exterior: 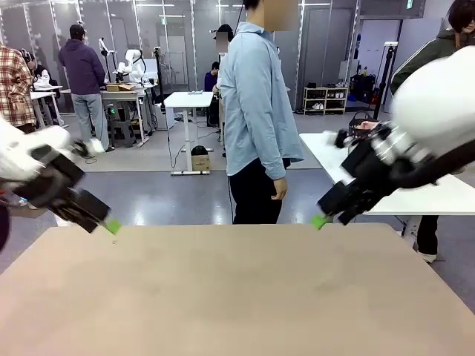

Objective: Fold the towel.
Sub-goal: Grab the top end of the 100 cm Hotel Towel extended by the human.

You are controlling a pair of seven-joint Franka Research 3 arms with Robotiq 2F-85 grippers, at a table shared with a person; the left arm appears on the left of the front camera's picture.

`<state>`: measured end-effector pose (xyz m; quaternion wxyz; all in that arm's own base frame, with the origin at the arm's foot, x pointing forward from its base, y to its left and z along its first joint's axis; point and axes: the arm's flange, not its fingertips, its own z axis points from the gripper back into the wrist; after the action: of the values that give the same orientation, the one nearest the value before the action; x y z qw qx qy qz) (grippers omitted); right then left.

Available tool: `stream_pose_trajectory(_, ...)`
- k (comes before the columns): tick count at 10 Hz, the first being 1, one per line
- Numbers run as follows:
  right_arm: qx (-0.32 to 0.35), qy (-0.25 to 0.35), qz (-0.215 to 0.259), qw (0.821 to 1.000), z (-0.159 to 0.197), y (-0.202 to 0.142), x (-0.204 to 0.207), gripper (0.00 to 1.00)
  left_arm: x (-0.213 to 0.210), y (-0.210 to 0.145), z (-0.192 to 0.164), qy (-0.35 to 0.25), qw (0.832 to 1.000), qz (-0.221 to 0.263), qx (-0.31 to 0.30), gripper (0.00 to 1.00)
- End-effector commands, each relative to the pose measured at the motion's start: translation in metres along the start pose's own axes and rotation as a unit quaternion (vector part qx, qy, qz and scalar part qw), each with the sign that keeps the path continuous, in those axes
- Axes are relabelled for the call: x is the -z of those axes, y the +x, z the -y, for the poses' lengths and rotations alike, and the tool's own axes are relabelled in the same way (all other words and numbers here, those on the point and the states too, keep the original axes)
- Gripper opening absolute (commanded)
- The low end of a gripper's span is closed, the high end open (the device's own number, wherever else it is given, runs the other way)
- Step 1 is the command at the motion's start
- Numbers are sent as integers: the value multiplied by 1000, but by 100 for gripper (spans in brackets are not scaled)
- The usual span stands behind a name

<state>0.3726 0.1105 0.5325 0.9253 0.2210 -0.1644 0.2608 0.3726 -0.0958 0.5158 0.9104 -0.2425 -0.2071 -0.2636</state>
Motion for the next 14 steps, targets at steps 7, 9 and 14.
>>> stream_pose_trajectory(7,181,271,191,926,141,-178,-114,100,-164,-153,-132,-201,934,258,-140,100)
stream_pose_trajectory(9,202,289,203,913,151,-196,-102,100,-170,-157,-134,-187,934,264,-152,100)
stream_pose_trajectory(14,214,287,203,911,156,-206,-103,100,-171,-166,-140,-187,931,268,-165,100)
